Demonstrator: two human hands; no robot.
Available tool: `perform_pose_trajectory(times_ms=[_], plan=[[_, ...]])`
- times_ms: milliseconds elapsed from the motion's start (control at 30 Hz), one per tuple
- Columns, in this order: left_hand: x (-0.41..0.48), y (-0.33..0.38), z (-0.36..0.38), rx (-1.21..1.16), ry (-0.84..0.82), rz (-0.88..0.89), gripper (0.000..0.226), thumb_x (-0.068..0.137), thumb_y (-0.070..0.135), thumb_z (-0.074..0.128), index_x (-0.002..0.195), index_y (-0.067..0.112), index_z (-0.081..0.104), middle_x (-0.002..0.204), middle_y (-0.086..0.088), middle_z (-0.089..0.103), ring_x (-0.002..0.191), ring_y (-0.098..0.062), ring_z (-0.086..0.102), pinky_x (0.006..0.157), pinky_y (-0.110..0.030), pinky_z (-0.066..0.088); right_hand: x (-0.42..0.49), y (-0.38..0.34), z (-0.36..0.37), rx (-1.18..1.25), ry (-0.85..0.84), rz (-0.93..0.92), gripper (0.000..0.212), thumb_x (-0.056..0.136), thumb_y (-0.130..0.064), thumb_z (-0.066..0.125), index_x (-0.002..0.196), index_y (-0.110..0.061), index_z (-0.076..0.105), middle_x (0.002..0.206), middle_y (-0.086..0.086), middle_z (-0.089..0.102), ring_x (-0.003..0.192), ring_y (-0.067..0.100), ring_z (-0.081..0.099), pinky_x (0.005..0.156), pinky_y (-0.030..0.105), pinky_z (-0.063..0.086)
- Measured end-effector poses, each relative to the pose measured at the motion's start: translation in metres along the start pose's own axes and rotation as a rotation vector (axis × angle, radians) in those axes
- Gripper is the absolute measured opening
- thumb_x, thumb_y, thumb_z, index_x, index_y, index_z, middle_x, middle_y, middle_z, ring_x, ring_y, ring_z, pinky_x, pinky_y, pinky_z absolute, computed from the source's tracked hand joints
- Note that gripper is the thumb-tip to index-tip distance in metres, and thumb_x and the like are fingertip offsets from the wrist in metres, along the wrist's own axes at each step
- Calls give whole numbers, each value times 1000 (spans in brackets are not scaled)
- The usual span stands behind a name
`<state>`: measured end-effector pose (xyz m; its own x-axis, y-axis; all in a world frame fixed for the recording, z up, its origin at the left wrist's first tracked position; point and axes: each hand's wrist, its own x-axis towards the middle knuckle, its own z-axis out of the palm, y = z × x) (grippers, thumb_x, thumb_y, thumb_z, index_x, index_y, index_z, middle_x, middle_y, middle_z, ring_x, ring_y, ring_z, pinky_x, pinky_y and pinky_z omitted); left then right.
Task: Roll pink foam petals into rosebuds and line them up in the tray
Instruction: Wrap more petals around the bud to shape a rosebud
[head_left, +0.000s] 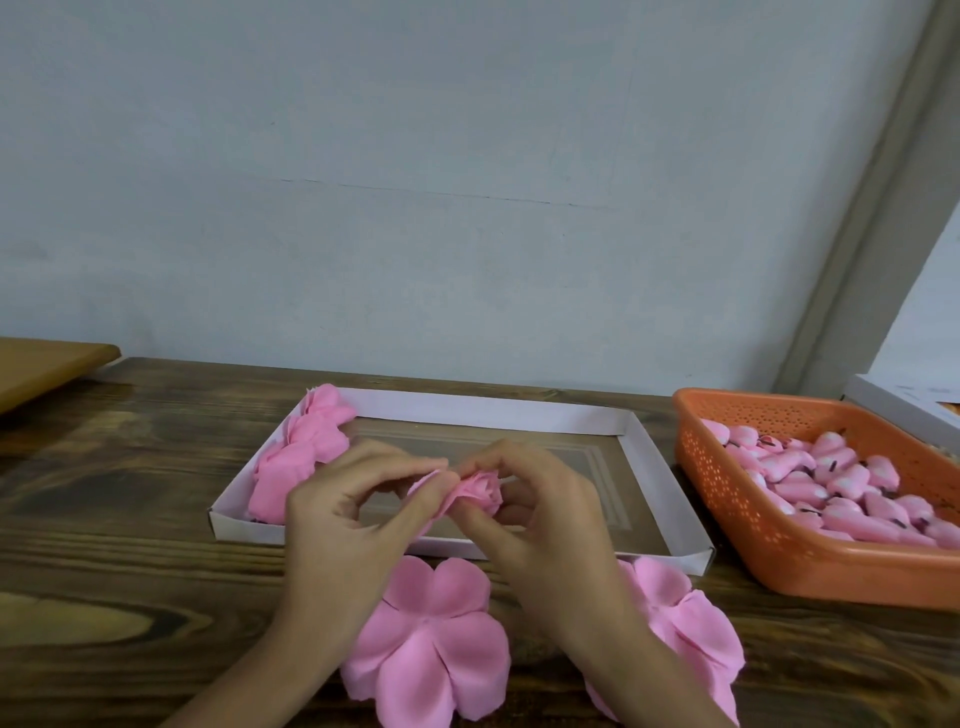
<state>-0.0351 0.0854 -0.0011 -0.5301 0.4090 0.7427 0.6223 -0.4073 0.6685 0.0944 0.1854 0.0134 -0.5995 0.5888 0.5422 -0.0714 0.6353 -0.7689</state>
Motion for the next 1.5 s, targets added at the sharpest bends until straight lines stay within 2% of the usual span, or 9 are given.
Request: perform_pose_trajectory(times_ms=[167, 300, 567, 1000, 1167, 1233, 1300, 1400, 1500], plan=[[3, -7, -8, -110, -135, -5, 28, 96, 17, 53, 110, 16, 77, 103, 1, 79, 98, -21, 74, 85, -26, 58, 4, 1, -6, 95, 40, 82, 21, 84, -11, 82, 88, -30, 74, 85, -9, 75, 72, 17, 74, 68, 41, 62], [9, -16, -8, -23, -193, 51, 30, 85, -4, 67, 105, 15, 78, 104, 6, 78, 101, -20, 74, 87, -31, 60, 6, 2, -9, 145, 37, 129, 17, 83, -7, 81, 89, -22, 75, 83, -7, 75, 71, 20, 74, 71, 48, 62], [17, -28, -12, 42, -272, 144, 17, 84, 15, 74, 99, 18, 80, 115, 5, 74, 113, -26, 68, 95, -40, 57, 7, 1, -8, 132, 15, 160, 22, 83, -3, 80, 90, -24, 76, 80, -8, 73, 72, 25, 74, 73, 55, 61], [16, -14, -11, 148, -474, -22, 57, 87, 32, 79, 138, 37, 56, 122, 20, 72, 116, -3, 68, 96, -39, 59, 4, -11, -6, 77, 10, 94, 38, 78, -7, 82, 97, -33, 62, 84, -11, 75, 74, 14, 75, 69, 38, 64], [18, -8, -5, 239, -400, -79, 39, 77, 45, 74, 115, 35, 77, 91, 26, 75, 92, 8, 69, 83, -42, 61, 1, -11, -1, 29, 52, 73, 38, 76, -13, 87, 87, -27, 54, 76, -11, 73, 64, 8, 72, 58, 31, 60], [18, -8, -4, 308, -397, -113, 37, 70, 47, 78, 101, 64, 69, 85, 41, 67, 86, 19, 61, 78, -27, 55, 1, -12, 2, -45, 81, 32, 37, 73, -21, 90, 83, -29, 55, 74, -13, 71, 63, 8, 69, 59, 31, 58], [17, -9, -5, 404, -448, -45, 70, 73, 26, 88, 99, 80, 52, 94, 50, 59, 89, 21, 58, 76, -9, 43, 1, -14, 6, -119, 103, -7, 36, 72, -30, 91, 80, -31, 55, 74, -15, 69, 64, 8, 64, 60, 26, 52], [17, -20, -4, 353, -422, -99, 79, 78, 9, 84, 99, 79, 52, 92, 46, 63, 87, 17, 62, 70, -3, 46, 1, -15, 11, -189, 121, -46, 31, 76, -39, 87, 81, -32, 57, 81, -17, 67, 73, 11, 59, 64, 28, 48], [18, -23, 0, 135, -341, -285, 43, 86, 15, 81, 86, 56, 69, 81, 27, 72, 76, 7, 68, 65, -11, 51, 0, -15, 9, -161, 183, -136, 15, 91, -46, 69, 91, -33, 63, 92, -16, 67, 85, 13, 59, 70, 23, 45]])
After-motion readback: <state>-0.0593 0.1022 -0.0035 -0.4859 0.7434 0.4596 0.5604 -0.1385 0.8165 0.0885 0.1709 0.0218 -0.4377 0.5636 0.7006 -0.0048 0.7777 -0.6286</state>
